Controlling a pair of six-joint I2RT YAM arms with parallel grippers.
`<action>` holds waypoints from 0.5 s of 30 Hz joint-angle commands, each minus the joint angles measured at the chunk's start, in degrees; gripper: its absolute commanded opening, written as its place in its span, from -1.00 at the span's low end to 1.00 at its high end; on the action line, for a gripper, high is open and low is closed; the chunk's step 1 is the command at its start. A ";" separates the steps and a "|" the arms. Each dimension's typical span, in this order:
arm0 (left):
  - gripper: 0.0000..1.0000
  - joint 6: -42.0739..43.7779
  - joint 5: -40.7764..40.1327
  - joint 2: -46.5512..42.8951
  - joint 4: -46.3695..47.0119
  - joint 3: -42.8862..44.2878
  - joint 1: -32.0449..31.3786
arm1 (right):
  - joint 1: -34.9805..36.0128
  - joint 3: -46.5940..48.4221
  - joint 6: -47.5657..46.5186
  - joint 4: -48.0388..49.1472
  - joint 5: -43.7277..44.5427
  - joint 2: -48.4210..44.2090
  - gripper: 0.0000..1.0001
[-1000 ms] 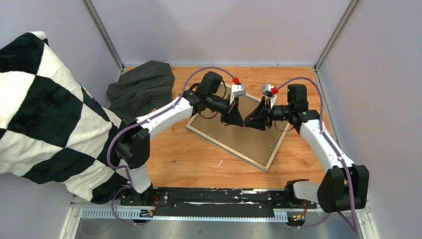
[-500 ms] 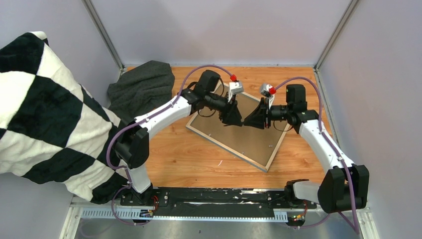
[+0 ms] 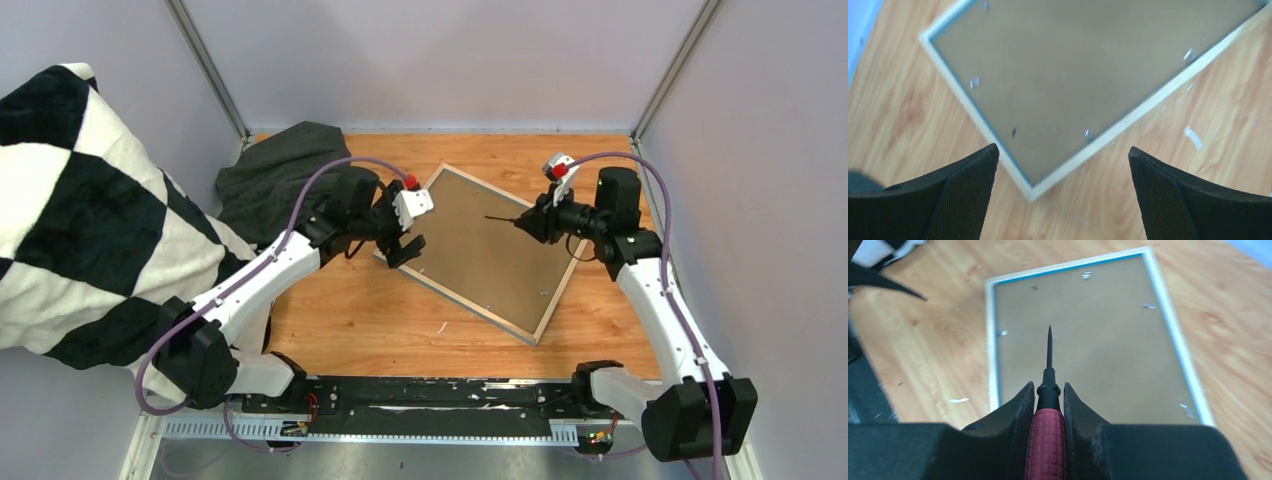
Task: Take the photo out of the frame
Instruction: Adjust the screwdriver.
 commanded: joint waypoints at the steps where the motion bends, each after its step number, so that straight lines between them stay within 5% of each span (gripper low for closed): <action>1: 1.00 8.90 -16.39 -2.08 0.41 -9.87 0.15 | -2.62 3.02 0.73 1.09 13.16 -3.60 -1.00; 15: 1.00 11.08 -31.19 5.63 12.98 -17.62 0.28 | -17.26 -1.07 11.88 3.53 14.77 -3.91 -1.00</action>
